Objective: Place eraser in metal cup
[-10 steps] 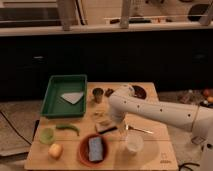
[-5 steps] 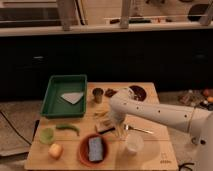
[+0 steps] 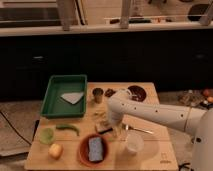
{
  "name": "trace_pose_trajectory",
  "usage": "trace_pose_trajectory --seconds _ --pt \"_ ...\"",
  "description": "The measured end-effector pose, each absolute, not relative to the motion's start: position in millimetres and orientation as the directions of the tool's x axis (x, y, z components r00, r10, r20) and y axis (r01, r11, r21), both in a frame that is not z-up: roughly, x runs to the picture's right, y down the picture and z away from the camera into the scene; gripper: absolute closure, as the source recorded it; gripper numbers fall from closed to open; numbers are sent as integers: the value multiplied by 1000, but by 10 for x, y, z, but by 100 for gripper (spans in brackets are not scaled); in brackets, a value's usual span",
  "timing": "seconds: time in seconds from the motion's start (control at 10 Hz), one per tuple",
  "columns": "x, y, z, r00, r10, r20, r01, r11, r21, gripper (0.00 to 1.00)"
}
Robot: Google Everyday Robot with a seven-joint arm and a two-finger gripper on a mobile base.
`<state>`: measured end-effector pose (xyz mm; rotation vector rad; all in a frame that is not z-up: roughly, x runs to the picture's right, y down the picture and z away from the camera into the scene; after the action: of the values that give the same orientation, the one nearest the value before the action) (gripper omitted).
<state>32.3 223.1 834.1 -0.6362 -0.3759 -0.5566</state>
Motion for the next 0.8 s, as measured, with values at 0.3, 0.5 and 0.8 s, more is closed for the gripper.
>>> trace_pose_trajectory --seconds 0.3,0.5,0.8 --pt "239 2229 8367 784 -369 499 598 665 -447 68" --pt "241 2236 8374 784 -367 501 597 665 -448 86" --pt "216 2187 8334 782 -372 501 599 672 -435 100"
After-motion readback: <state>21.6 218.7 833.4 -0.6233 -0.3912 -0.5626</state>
